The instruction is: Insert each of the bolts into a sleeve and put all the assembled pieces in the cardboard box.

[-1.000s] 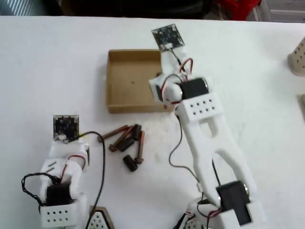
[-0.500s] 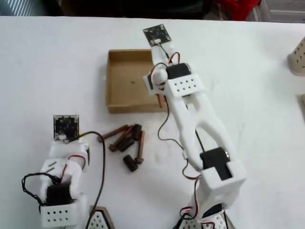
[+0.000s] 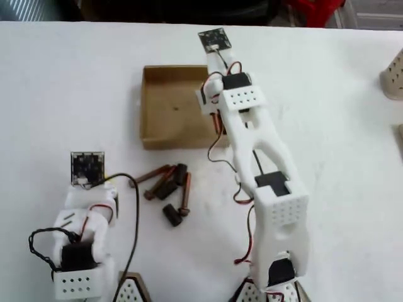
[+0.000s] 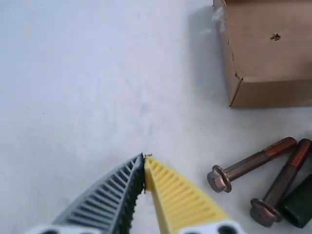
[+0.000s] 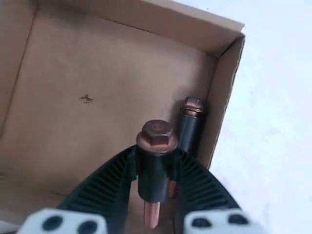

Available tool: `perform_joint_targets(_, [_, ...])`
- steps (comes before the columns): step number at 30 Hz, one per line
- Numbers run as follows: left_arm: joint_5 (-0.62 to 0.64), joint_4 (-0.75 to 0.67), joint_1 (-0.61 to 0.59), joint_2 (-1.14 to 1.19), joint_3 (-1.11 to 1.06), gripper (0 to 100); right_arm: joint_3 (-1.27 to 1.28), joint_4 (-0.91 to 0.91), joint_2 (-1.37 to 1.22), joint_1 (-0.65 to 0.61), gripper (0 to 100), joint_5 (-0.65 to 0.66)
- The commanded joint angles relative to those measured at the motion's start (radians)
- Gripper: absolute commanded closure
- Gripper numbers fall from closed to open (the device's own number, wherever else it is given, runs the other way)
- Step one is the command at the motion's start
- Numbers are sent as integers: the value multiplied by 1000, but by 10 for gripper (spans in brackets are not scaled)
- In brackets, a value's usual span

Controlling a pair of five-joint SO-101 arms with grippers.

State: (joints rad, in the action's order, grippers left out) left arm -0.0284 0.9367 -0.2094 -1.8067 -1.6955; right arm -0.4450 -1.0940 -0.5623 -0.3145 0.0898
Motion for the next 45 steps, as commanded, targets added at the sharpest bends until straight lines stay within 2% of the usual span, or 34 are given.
perform_joint_targets(1, [-9, 5, -1, 2, 2, 977, -112, 2, -31, 4, 981, 2])
perform_joint_targets(19, [-9, 5, -1, 2, 2, 977, -483, -7, -406, 19, 981, 9])
perform_joint_targets(24, [-9, 5, -1, 2, 2, 977, -578, -105, -414, 30, 972, 11])
perform_joint_targets(30, [-9, 5, -1, 2, 2, 977, -640, -202, -421, 24, 769, 11])
perform_joint_targets(32, [-9, 5, -1, 2, 2, 977, -640, -202, -421, 30, 739, 11])
perform_joint_targets(35, [-9, 5, -1, 2, 2, 977, -646, -214, -412, 38, 783, 11])
perform_joint_targets(41, [-9, 2, -1, 2, 2, 977, -749, -348, -395, 33, 950, 9])
perform_joint_targets(45, [-9, 0, -1, 2, 2, 977, -856, -464, -394, 28, 974, 9])
